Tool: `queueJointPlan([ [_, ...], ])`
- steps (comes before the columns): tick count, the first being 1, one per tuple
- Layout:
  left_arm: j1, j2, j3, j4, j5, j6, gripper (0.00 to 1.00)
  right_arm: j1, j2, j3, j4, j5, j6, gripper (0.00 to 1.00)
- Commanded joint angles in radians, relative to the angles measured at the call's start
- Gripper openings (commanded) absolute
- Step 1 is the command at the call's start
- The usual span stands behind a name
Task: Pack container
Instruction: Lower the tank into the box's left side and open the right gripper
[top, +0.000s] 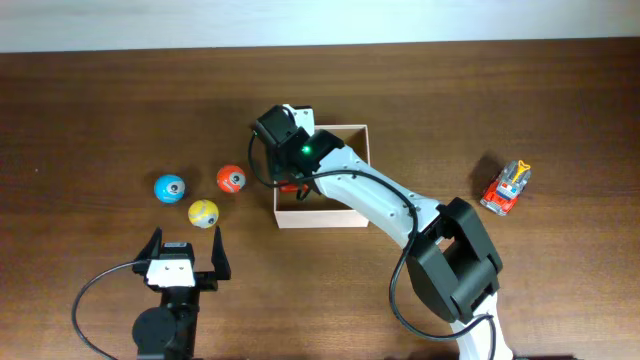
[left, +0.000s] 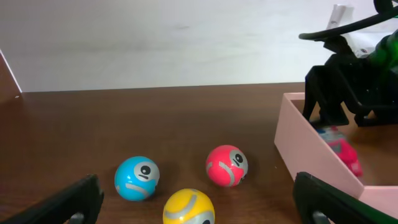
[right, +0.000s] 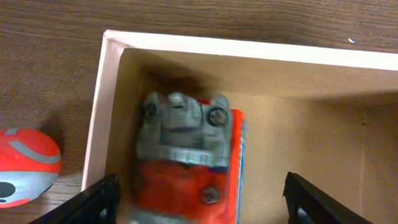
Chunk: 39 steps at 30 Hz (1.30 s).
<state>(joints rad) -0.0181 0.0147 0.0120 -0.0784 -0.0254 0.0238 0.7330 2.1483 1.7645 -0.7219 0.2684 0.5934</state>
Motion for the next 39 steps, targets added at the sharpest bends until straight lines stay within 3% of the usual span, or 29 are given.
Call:
queueJointPlan([
  [1, 0.006, -0.01, -0.003, -0.002, -0.003, 0.019, 0.99, 0.007, 0.003, 0.019, 0.005, 0.001, -0.01, 0.79],
  [13, 0.006, -0.01, -0.003, -0.002, -0.003, 0.019, 0.99, 0.005, -0.013, 0.09, -0.036, 0.005, -0.092, 0.79],
  [20, 0.006, -0.01, -0.003, -0.002, -0.003, 0.019, 0.99, -0.003, -0.028, 0.179, -0.217, 0.005, -0.088, 0.51],
  [27, 0.006, -0.01, -0.003, -0.002, -0.003, 0.019, 0.99, -0.047, -0.027, 0.16, -0.283, 0.005, -0.089, 0.28],
  [39, 0.006, -0.01, -0.003, -0.002, -0.003, 0.019, 0.99, -0.082, -0.012, 0.038, -0.201, 0.005, -0.089, 0.24],
])
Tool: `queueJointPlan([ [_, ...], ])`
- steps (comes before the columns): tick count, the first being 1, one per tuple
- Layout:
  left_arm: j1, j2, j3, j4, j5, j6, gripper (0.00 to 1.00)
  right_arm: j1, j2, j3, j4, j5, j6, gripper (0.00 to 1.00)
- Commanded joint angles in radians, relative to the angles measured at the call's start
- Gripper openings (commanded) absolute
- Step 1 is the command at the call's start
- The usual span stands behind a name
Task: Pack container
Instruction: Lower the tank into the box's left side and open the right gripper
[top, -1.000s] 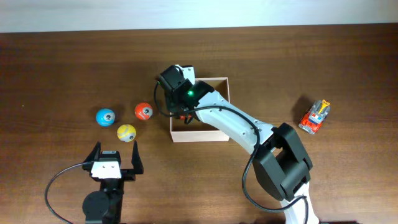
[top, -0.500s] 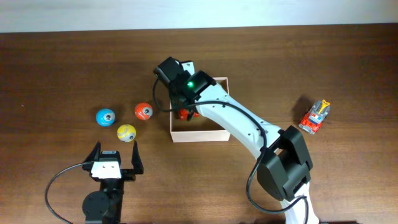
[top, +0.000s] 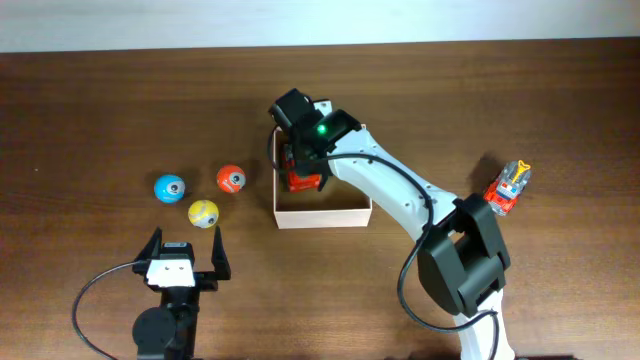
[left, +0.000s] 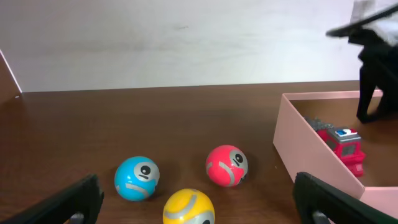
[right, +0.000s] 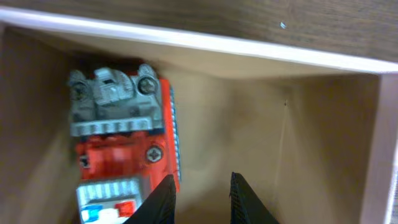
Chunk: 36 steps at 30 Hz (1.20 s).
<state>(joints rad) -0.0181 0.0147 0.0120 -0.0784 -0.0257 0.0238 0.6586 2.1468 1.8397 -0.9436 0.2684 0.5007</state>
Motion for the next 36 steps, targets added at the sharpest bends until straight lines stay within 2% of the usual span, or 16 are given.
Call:
queueJointPlan([
  [1, 0.006, -0.01, -0.003, -0.002, -0.003, 0.019, 0.99, -0.01, -0.011, -0.05, 0.031, 0.004, 0.004, 0.24],
  [10, 0.006, -0.01, -0.003, -0.002, -0.003, 0.019, 0.99, -0.011, -0.01, -0.072, 0.055, -0.047, 0.005, 0.24],
  [27, 0.006, -0.01, -0.003, -0.002, -0.003, 0.019, 0.99, -0.011, -0.01, -0.072, 0.066, -0.145, 0.157, 0.24],
  [36, 0.006, -0.01, -0.003, -0.002, -0.003, 0.019, 0.99, -0.011, -0.01, -0.072, 0.081, -0.146, 0.171, 0.24],
])
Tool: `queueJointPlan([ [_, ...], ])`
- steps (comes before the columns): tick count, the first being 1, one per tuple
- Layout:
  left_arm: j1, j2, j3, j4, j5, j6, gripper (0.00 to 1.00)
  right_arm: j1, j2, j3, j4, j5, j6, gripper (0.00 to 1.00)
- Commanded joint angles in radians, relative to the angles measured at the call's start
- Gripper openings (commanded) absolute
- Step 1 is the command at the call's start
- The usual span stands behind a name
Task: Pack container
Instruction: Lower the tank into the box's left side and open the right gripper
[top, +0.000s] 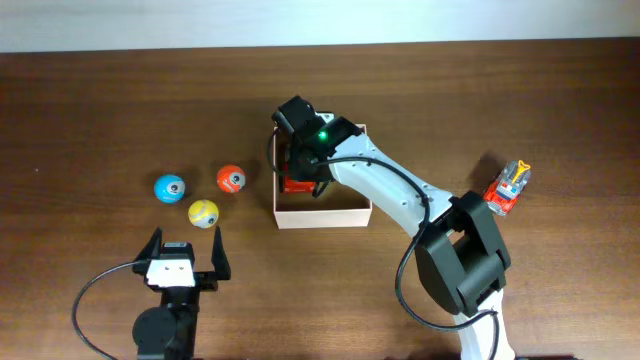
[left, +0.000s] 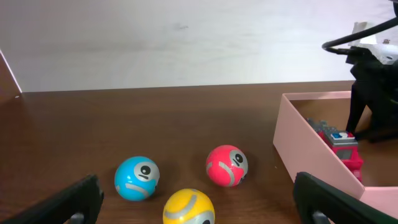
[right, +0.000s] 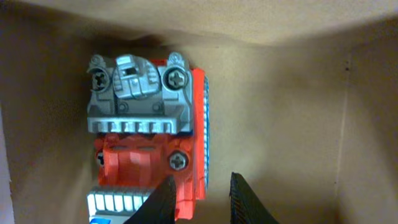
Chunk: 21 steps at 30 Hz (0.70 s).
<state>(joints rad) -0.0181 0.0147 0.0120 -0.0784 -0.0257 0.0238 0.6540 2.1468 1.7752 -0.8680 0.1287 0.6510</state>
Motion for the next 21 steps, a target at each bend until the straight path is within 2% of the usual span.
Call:
queueJointPlan([
  [1, 0.006, -0.01, -0.003, -0.002, -0.003, 0.019, 0.99, -0.006, -0.01, -0.008, 0.006, -0.006, 0.021, 0.24],
  [11, 0.006, -0.01, -0.003, -0.002, -0.003, 0.019, 0.99, -0.01, -0.01, -0.008, 0.013, 0.008, 0.001, 0.26],
  [13, 0.006, -0.01, -0.003, -0.002, -0.003, 0.019, 0.99, -0.015, -0.01, -0.008, 0.013, 0.022, -0.019, 0.38],
  [15, 0.006, -0.01, -0.003, -0.002, -0.003, 0.019, 0.99, -0.026, -0.01, -0.008, 0.014, 0.04, -0.036, 0.45],
  [18, 0.006, -0.01, -0.003, -0.002, -0.003, 0.019, 0.99, -0.047, -0.01, 0.0, 0.023, 0.039, -0.094, 0.52],
  [21, 0.006, -0.01, -0.003, -0.002, -0.003, 0.019, 0.99, -0.064, -0.011, 0.036, 0.0, 0.04, -0.128, 0.55],
])
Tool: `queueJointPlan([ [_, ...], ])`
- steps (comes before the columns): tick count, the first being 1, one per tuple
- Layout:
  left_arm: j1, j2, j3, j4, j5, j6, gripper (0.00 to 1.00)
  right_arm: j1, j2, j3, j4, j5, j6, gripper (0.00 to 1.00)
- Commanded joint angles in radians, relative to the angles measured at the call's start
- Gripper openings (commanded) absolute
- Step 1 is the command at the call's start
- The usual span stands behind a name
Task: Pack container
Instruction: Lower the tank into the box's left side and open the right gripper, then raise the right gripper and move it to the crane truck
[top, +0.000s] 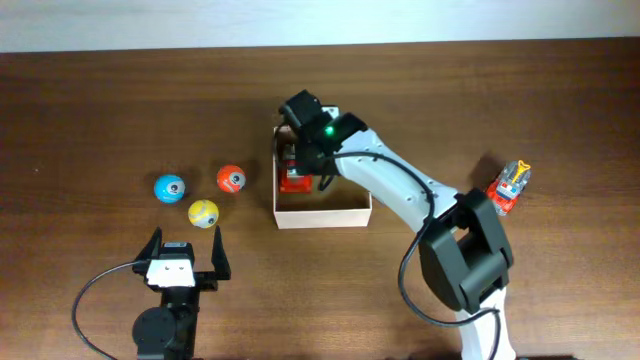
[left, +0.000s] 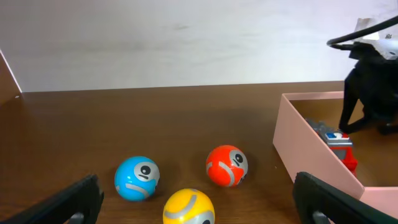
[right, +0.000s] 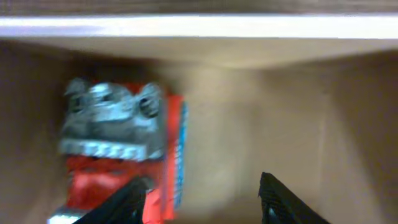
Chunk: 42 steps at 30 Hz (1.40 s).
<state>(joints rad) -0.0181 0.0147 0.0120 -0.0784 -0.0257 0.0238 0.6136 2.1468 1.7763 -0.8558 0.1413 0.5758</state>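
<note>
A pink open box (top: 322, 218) sits mid-table. A red and grey toy truck (top: 293, 176) lies inside it by the far left corner; the right wrist view shows this truck (right: 118, 137) under the box's far rim (right: 199, 25). My right gripper (right: 205, 202) hangs open over the box floor. The truck is beside its left finger (right: 127, 199), and nothing is between the fingers. A second toy truck (top: 506, 187) rests on the table to the right. My left gripper (top: 187, 247) is open near the front edge, holding nothing.
Three balls lie left of the box: blue ball (top: 169, 187), red ball (top: 231, 179), yellow ball (top: 203, 212). In the left wrist view the yellow ball (left: 188, 207) is nearest, with the box wall (left: 311, 155) at right.
My right gripper's fingers have spread wider, and it has shifted so the box's far rim is in view again. The truck stays in the box. The left arm has not moved.
My right gripper was wide open over the red truck by the box's left wall. Then its fingers stood narrow beside the truck, which lay nearer the far left corner. They stayed narrow, closer to the truck. Now they are apart again.
</note>
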Motion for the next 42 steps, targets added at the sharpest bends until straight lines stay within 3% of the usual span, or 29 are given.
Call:
queueJointPlan([
  [1, 0.006, -0.01, -0.003, -0.002, -0.003, 0.019, 0.99, -0.027, -0.011, 0.051, -0.021, 0.027, -0.067, 0.55],
  [12, 0.006, -0.01, -0.003, -0.002, -0.003, 0.019, 0.99, -0.037, -0.027, 0.326, -0.235, 0.033, -0.158, 0.57],
  [16, 0.006, -0.01, -0.003, -0.002, -0.003, 0.019, 0.99, -0.045, -0.039, 0.491, -0.402, 0.118, -0.157, 0.64],
  [18, 0.006, -0.01, -0.003, -0.002, -0.003, 0.019, 0.99, -0.068, -0.053, 0.605, -0.524, 0.18, -0.157, 0.78],
  [20, 0.006, -0.01, -0.003, -0.002, -0.003, 0.019, 0.99, -0.095, -0.064, 0.668, -0.597, 0.205, -0.156, 0.84],
  [26, 0.006, -0.01, -0.003, -0.002, -0.003, 0.019, 0.99, -0.233, -0.101, 0.797, -0.789, 0.211, -0.141, 0.86],
  [36, 0.006, -0.01, -0.003, -0.002, -0.003, 0.019, 0.99, -0.55, -0.314, 0.775, -0.843, 0.106, -0.18, 0.87],
  [42, 0.006, -0.01, -0.003, -0.002, -0.003, 0.019, 0.99, -0.729, -0.478, 0.56, -0.843, 0.106, -0.151, 0.86],
])
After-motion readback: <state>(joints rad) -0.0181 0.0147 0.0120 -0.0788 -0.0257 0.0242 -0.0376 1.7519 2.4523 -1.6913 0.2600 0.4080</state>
